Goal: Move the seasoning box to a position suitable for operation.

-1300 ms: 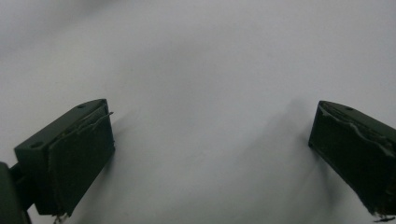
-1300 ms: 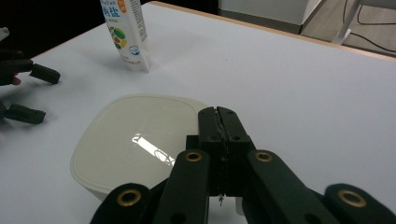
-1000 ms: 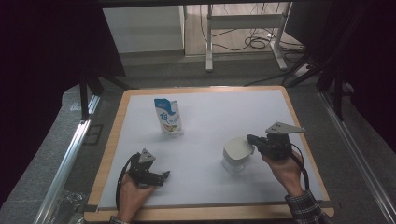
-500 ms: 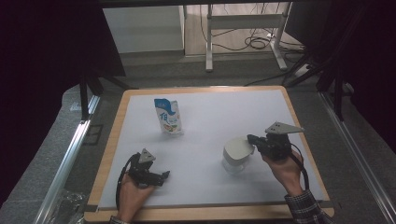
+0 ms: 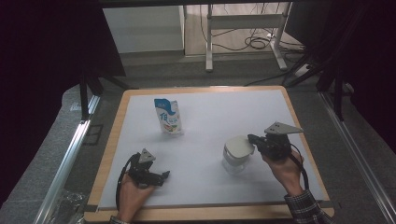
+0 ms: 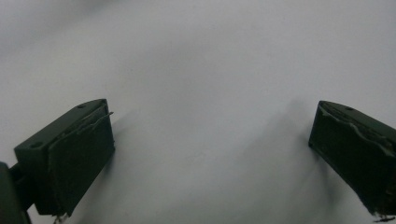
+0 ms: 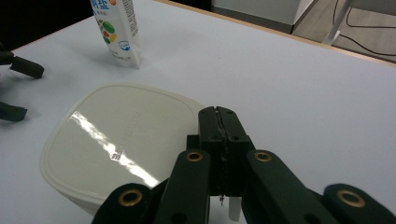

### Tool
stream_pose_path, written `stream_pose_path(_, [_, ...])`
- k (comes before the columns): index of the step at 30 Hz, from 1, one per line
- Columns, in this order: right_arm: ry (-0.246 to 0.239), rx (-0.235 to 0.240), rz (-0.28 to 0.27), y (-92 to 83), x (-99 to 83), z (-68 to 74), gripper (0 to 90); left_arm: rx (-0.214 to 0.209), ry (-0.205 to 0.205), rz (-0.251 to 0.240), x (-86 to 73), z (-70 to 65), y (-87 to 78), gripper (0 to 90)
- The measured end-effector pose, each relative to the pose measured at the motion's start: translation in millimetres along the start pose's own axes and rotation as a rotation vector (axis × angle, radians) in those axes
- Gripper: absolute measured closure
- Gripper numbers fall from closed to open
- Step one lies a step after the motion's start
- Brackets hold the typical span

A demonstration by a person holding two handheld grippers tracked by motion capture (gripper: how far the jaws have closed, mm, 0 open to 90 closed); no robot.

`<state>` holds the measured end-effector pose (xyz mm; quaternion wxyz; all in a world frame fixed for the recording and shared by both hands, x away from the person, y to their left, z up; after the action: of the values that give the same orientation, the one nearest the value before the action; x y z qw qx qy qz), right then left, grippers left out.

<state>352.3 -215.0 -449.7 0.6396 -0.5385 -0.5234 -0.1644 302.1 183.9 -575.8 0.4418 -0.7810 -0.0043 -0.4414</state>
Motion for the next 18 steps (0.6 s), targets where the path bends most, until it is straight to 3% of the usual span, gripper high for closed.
stream_pose_path(18, [0.026,-0.004,0.0,3.1,-6.2,-6.9,89.9,0.001,-0.001,-0.001,0.0,0.0,0.1,0.0])
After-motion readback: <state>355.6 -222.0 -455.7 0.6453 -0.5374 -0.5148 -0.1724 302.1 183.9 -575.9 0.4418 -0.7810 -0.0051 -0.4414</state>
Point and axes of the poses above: each handheld gripper's, and its own axes: y roughly forward along the jaws, x roughly out of its top, z roughly to its left, the point moved 3 cm from there along y, roughly forward along the jaws, and after that the axes turned 14 degrees about -x, right-handed, at the moved point
